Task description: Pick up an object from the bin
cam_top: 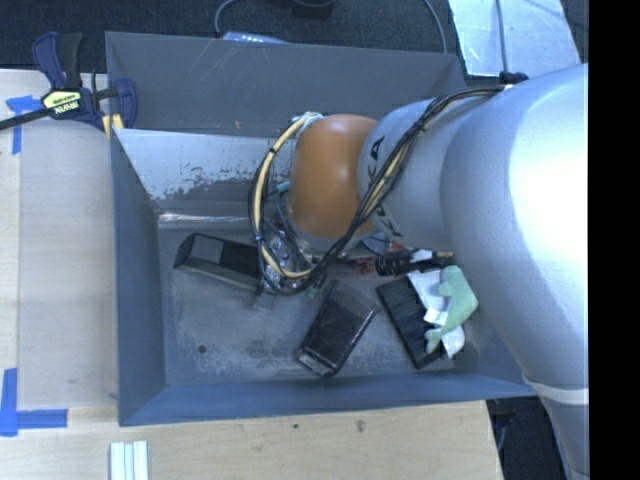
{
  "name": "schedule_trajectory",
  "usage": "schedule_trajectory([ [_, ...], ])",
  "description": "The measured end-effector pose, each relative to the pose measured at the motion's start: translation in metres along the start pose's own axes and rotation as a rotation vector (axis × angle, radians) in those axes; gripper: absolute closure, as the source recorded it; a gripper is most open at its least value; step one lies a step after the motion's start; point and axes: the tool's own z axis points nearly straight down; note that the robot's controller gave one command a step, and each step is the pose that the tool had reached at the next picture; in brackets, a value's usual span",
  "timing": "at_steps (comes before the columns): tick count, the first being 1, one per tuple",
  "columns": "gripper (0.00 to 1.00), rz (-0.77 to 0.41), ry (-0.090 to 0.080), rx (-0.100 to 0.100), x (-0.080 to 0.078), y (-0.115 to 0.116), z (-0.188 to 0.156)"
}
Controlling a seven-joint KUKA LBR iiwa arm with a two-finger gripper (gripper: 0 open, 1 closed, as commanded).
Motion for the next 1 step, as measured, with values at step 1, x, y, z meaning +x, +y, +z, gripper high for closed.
schedule_trajectory([
  [1, 1.00, 0.000, 0.000, 0.000, 0.0000, 0.0000, 0.0000],
])
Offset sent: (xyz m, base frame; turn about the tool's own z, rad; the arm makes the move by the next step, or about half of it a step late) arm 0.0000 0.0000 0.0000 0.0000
